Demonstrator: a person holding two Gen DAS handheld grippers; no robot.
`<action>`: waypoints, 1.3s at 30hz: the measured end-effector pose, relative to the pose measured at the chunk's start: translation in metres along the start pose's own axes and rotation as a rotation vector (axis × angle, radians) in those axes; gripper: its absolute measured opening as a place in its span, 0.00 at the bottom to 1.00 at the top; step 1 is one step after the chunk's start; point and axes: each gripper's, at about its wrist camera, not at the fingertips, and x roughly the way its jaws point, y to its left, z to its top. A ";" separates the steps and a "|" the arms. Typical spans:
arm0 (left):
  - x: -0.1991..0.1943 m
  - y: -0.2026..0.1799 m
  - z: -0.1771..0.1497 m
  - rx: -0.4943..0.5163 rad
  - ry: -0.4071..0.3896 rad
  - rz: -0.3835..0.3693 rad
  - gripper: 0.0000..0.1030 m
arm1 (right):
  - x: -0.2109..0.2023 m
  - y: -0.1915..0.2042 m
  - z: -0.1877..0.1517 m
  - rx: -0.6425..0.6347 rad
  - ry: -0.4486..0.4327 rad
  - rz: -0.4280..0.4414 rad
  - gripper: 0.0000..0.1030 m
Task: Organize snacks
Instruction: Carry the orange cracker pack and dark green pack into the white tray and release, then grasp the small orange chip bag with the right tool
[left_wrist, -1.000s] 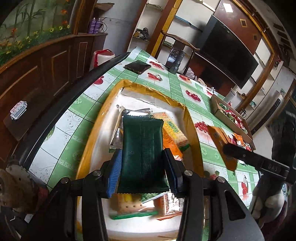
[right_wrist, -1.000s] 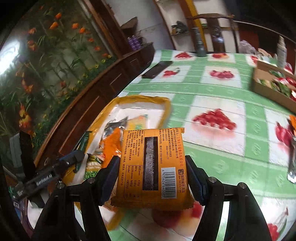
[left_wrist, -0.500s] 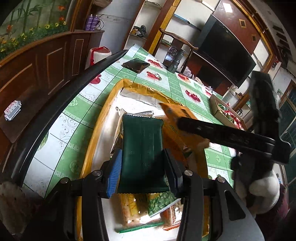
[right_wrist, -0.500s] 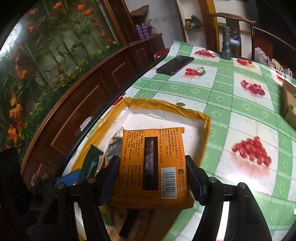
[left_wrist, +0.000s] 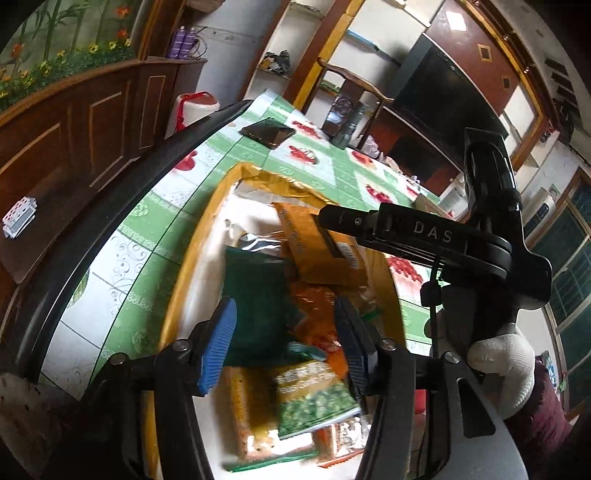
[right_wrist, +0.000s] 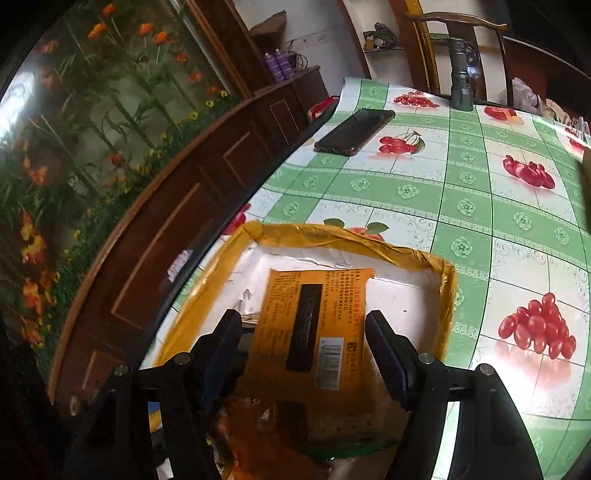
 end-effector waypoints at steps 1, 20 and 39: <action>-0.002 -0.003 0.000 0.009 -0.006 -0.005 0.53 | -0.004 0.000 -0.001 -0.001 -0.009 -0.003 0.69; -0.040 -0.101 -0.022 0.121 -0.038 -0.222 0.77 | -0.121 -0.075 -0.084 0.072 -0.138 -0.073 0.70; -0.011 -0.166 -0.058 0.161 0.159 -0.307 0.77 | -0.232 -0.328 -0.125 0.584 -0.303 -0.331 0.72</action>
